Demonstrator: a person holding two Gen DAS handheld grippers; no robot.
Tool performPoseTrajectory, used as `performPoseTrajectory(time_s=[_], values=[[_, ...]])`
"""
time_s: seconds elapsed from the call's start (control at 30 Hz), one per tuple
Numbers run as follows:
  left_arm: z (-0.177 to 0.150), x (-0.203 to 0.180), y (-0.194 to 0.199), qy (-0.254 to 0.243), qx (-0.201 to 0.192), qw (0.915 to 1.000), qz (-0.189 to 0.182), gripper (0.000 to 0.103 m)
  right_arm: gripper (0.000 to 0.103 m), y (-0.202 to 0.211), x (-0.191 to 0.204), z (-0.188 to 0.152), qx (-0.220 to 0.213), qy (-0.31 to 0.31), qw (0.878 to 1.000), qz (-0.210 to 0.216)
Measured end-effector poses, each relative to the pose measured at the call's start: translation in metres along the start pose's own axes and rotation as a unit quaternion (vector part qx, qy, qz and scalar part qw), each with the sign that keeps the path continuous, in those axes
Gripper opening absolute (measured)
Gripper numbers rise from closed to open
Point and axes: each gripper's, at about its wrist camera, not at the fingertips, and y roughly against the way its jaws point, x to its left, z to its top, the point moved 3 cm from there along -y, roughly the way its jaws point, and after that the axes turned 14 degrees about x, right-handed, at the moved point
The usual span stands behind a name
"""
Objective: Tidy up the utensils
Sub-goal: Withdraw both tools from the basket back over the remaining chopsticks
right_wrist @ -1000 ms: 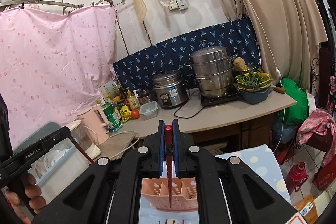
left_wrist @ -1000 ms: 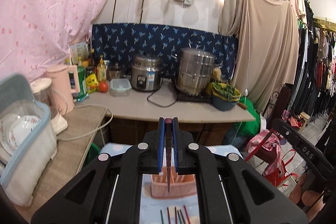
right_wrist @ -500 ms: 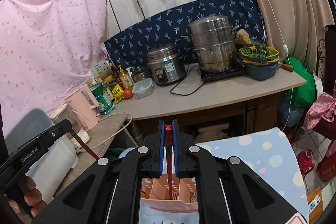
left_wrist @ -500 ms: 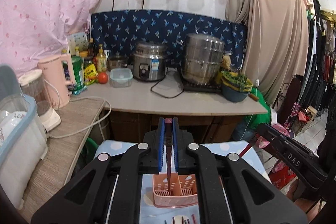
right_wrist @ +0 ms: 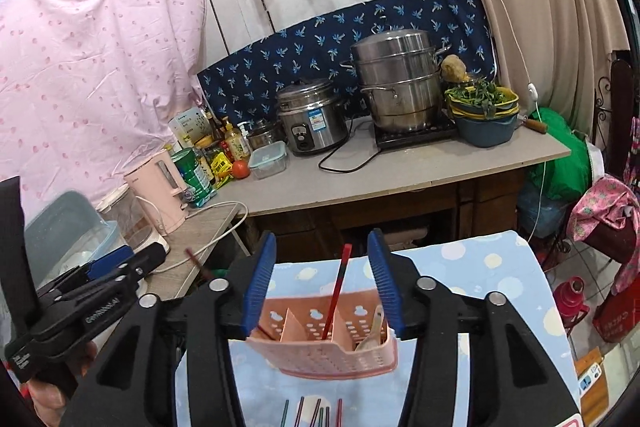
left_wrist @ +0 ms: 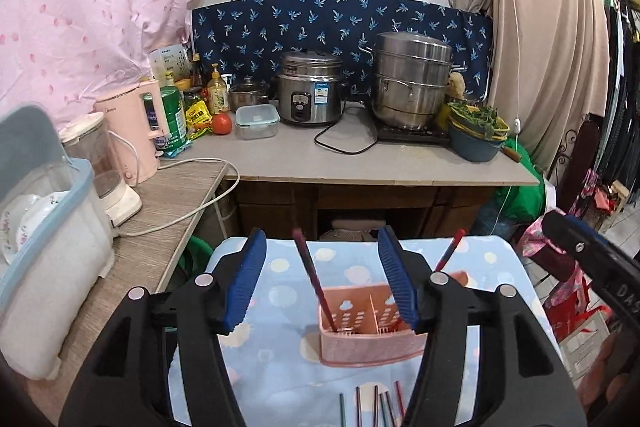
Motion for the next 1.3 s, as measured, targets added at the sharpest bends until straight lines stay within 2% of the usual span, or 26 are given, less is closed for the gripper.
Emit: performPoseTrajectory(time_s=[0.1,0.27,0.33,0.5,0.63,0.8,0.97,1.1,1.3], values=[[-0.016,-0.001,0.012,-0.009,0.006,0.9999,0.008,0.056,0.055,0.016,0.005,-0.019,0.004,0.008,1.0,-0.003],[-0.047,0.003,0.026,-0.01,0.022,0.9997,0.006,0.06,0.057,0.035,0.007,-0.066,0.022,0.014,1.0,-0.009],[-0.065,0.005,0.028,-0.011,0.03,0.9994,0.012,0.065,0.059,0.04,0.005,-0.09,0.036,0.012,0.999,-0.011],[-0.118,0.013,0.029,-0.009,0.057,0.9983,0.008,0.067,0.06,0.038,-0.007,-0.159,0.091,-0.009,0.996,-0.009],[-0.165,0.02,0.019,-0.004,0.097,0.9953,0.006,0.069,0.06,0.026,-0.016,-0.218,0.142,-0.012,0.989,-0.033],[-0.215,0.023,0.006,-0.003,0.136,0.9907,0.011,0.07,0.06,0.01,-0.029,-0.275,0.191,-0.024,0.98,-0.051],[-0.253,0.021,-0.001,-0.009,0.159,0.9872,0.009,0.07,0.058,0.001,-0.028,-0.303,0.209,-0.019,0.976,-0.056],[-0.277,0.018,-0.007,-0.01,0.179,0.9838,0.002,0.07,0.045,-0.006,-0.024,-0.313,0.214,-0.004,0.975,-0.061],[-0.296,0.017,-0.01,-0.013,0.192,0.9814,0.003,0.07,0.033,-0.017,-0.02,-0.32,0.226,-0.001,0.973,-0.053]])
